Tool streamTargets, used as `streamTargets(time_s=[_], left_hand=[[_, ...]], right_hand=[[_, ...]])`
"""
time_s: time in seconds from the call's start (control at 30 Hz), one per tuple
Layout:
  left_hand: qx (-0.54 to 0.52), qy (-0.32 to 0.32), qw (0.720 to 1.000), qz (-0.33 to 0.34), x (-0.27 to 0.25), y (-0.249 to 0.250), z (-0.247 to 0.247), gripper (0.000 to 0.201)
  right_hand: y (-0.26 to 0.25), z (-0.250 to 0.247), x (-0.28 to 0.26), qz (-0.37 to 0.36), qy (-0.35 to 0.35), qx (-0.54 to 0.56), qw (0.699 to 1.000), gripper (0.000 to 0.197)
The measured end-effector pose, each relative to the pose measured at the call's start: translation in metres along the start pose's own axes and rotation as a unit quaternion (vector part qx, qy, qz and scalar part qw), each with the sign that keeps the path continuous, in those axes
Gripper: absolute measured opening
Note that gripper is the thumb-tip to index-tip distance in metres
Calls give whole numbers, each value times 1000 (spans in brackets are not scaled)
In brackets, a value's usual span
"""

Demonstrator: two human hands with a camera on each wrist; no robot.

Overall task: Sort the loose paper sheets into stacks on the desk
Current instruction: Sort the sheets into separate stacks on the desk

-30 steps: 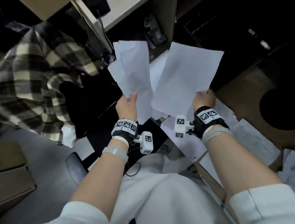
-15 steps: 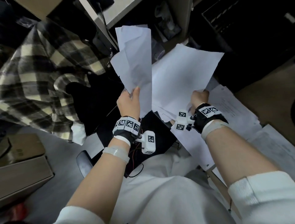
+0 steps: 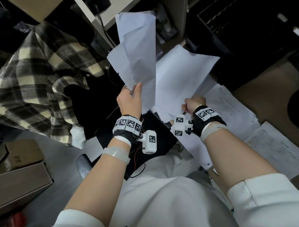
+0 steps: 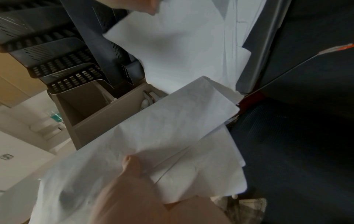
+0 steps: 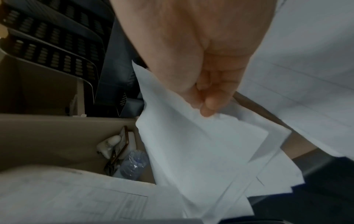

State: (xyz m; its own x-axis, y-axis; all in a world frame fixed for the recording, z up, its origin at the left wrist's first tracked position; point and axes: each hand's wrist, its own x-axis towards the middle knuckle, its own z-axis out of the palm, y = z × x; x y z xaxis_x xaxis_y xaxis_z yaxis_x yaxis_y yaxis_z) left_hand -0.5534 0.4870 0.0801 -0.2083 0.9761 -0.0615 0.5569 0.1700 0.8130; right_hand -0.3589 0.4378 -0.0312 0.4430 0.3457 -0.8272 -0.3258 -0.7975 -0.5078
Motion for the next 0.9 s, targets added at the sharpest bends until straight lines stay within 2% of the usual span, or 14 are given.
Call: streamTargets(time_s=[0.1, 0.23, 0.27, 0.4, 0.5, 0.63, 0.77, 0.83, 0.9], left_hand=[[-8, -7, 1000, 14, -3, 2, -5, 25], [-35, -40, 998, 15, -12, 11, -2, 23], [-50, -59, 997, 14, -17, 17, 1, 22], [-84, -153, 984, 31, -35, 37, 18, 28], [-141, -239, 960, 39, -53, 63, 30, 12], [-219, -344, 912, -39, -77, 96, 45, 8], [-243, -366, 894, -92, -102, 118, 64, 14], [-244, -368, 891, -107, -116, 122, 75, 15], [-222, -385, 889, -112, -129, 120, 87, 23]], right_hand=[[5, 7, -9, -4, -57, -18, 998, 20], [5, -11, -30, -17, -66, 40, 997, 7], [5, -18, -36, -40, -58, 45, 997, 5], [9, -48, -62, -102, -72, 105, 987, 21], [16, -72, -74, -107, -93, 117, 983, 34], [38, -111, -80, -74, -114, 180, 974, 63], [70, -147, -83, -55, -105, 253, 960, 83], [86, -163, -82, -52, -99, 292, 950, 81], [100, -178, -85, -57, -79, 325, 941, 68]])
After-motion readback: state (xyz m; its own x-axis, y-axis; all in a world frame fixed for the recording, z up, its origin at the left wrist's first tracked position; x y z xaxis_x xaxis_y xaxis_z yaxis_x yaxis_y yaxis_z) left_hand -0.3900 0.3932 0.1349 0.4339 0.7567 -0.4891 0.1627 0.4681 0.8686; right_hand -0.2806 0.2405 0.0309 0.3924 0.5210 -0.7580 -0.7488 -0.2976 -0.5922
